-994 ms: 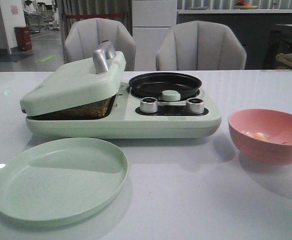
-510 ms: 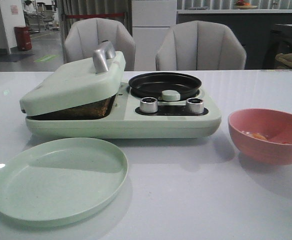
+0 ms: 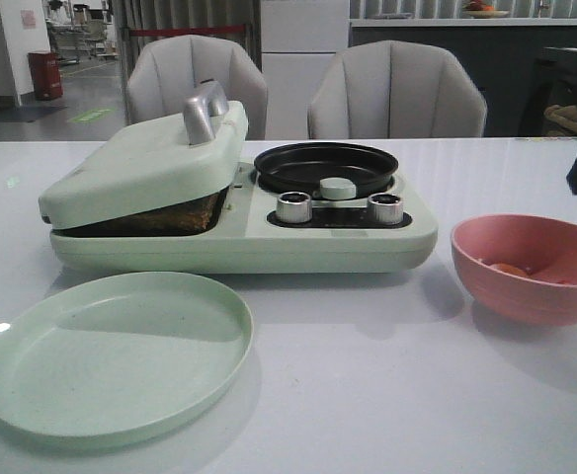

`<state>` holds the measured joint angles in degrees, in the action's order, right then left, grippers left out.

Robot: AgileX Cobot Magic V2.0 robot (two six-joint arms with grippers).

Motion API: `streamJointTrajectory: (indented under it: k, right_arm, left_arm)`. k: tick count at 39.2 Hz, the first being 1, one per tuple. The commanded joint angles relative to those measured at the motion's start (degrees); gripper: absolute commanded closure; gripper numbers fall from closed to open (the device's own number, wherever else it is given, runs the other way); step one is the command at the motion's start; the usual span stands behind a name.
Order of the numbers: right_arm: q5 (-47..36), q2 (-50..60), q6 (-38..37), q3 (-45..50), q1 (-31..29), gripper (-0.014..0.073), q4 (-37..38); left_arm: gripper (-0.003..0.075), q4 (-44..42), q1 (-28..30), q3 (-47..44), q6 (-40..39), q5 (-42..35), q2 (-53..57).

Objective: Make breakfast with bread and shrimp
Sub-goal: 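Reach the right gripper down to the rim of the pink bowl, then grip the pink bowl rim and lift it toward the sandwich maker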

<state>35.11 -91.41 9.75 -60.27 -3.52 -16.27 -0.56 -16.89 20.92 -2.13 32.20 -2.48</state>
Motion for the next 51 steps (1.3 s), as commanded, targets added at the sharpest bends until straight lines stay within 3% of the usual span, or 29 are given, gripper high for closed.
streamJointTrajectory:
  k: [1, 10, 22, 34, 45, 51]
  right_arm:
    - [-2.1, -1.1, 3.9, -2.1, -0.5, -0.001, -3.6]
    - [-5.8, -6.5, 8.2, -2.1, -0.5, 0.0031, -8.8]
    - [-7.8, -9.7, 8.2, -2.1, -0.5, 0.0458, -8.9]
    - [-9.6, -7.7, 8.1, -5.1, -0.5, 0.0451, -9.3]
    - [-0.4, -7.6, 9.6, -15.0, -0.4, 0.0451, -9.8]
    - [0.9, -7.6, 9.6, -22.3, 1.0, 0.0451, -14.7]
  left_arm:
    - [0.0586, 0.6, -0.1, 1.5, -0.4, -4.2, -0.7]
    - [0.0586, 0.6, -0.1, 1.5, -0.4, -4.2, -0.7]
    - [0.0586, 0.6, -0.1, 1.5, -0.4, -4.2, -0.7]
    - [0.0586, 0.6, -0.1, 1.5, -0.4, -4.2, -0.7]
    - [0.0586, 0.6, -0.1, 1.5, -0.4, -4.2, -0.7]
    - [0.0586, 0.6, -0.1, 1.5, -0.4, -4.2, -0.7]
